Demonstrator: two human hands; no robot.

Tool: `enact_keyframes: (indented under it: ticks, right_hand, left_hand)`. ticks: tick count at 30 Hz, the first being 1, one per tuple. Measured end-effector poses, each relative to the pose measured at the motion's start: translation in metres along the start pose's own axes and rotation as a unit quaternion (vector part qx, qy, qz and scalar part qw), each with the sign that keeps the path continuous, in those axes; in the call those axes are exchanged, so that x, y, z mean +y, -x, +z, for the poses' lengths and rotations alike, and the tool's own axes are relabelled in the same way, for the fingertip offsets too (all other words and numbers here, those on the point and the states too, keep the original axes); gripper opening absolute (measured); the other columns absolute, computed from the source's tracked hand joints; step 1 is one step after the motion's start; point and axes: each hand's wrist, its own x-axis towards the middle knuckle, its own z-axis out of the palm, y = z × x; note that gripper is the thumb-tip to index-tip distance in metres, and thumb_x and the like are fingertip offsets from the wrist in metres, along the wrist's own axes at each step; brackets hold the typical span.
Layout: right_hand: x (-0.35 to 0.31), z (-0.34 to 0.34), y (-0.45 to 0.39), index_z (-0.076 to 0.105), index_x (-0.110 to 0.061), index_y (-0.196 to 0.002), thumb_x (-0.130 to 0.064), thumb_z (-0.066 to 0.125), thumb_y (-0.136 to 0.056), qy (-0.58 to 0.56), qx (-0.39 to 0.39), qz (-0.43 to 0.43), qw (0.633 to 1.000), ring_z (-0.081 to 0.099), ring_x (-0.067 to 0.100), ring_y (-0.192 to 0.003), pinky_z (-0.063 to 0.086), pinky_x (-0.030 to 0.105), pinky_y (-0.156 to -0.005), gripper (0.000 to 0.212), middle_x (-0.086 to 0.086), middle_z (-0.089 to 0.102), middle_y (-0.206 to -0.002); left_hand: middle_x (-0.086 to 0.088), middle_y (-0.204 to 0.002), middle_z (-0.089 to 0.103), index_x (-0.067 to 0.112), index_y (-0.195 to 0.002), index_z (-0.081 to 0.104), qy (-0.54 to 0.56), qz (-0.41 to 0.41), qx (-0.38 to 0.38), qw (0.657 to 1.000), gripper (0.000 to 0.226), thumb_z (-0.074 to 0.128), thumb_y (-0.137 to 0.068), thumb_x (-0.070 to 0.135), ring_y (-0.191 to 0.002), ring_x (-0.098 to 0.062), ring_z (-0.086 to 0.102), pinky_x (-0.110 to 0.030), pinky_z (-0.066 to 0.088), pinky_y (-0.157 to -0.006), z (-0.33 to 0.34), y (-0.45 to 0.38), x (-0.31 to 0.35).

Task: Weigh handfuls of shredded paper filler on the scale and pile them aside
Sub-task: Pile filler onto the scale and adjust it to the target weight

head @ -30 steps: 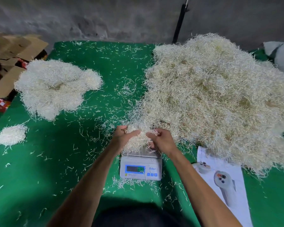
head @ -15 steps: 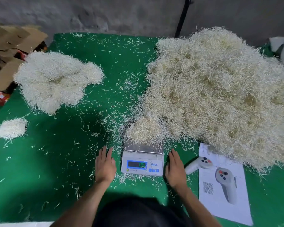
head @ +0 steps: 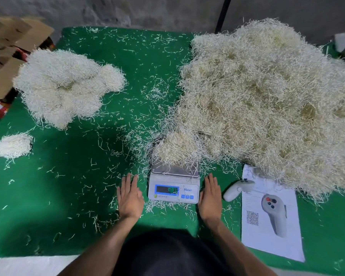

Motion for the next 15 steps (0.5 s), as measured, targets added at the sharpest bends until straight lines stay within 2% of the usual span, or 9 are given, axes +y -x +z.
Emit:
enact_keyframes:
  ticks: [3,7,10,13,15]
  right_hand:
    - [0.000,0.001,0.000,0.023,-0.007,-0.161,-0.018,0.034,-0.109,-0.002,0.005,-0.002,1.000,-0.001,0.022,-0.159,0.004,0.041,-0.129,0.054,0.007,0.007,-0.171]
    - [0.000,0.003,0.001,0.031,-0.004,-0.158,-0.014,0.041,-0.107,-0.019,0.027,-0.007,0.999,0.008,0.024,-0.158,0.009,0.043,-0.129,0.053,0.010,0.016,-0.169]
    - [-0.001,0.003,0.001,0.035,-0.003,-0.157,-0.013,0.044,-0.106,-0.035,0.037,-0.009,0.999,0.012,0.025,-0.158,0.011,0.045,-0.129,0.052,0.011,0.021,-0.168]
    - [-0.001,-0.002,-0.002,0.047,-0.005,-0.151,-0.014,0.049,-0.105,-0.060,0.055,0.000,0.997,0.025,0.027,-0.155,0.018,0.043,-0.127,0.047,0.010,0.033,-0.164]
    - [-0.004,-0.011,-0.011,0.058,-0.006,-0.142,-0.016,0.051,-0.105,-0.091,0.072,0.021,0.993,0.039,0.030,-0.147,0.028,0.044,-0.123,0.039,0.011,0.047,-0.156]
  left_hand:
    - [-0.003,-0.169,-0.002,0.018,-0.162,0.015,-0.007,-0.009,-0.004,1.000,0.064,0.041,-0.103,0.015,-0.156,-0.020,-0.006,-0.045,-0.003,-0.127,0.002,0.001,0.001]
    - [-0.009,-0.167,-0.018,0.014,-0.161,-0.006,-0.037,-0.063,-0.032,0.997,0.071,0.034,-0.102,0.020,-0.154,-0.027,-0.017,-0.051,-0.005,-0.125,0.006,0.002,0.021]
    - [-0.010,-0.163,-0.028,0.013,-0.159,-0.015,-0.045,-0.069,-0.051,0.995,0.070,0.026,-0.103,0.022,-0.151,-0.028,-0.025,-0.052,-0.006,-0.125,0.008,0.000,0.024]
    - [-0.007,-0.165,-0.024,0.015,-0.161,-0.009,-0.053,-0.051,-0.066,0.995,0.069,0.027,-0.104,0.027,-0.153,-0.026,-0.022,-0.052,-0.005,-0.125,0.007,-0.001,0.018]
    - [-0.008,-0.169,-0.010,0.018,-0.162,0.012,-0.027,-0.034,-0.045,0.998,0.066,0.040,-0.103,0.028,-0.156,-0.027,-0.012,-0.053,-0.004,-0.125,0.003,-0.003,0.017]
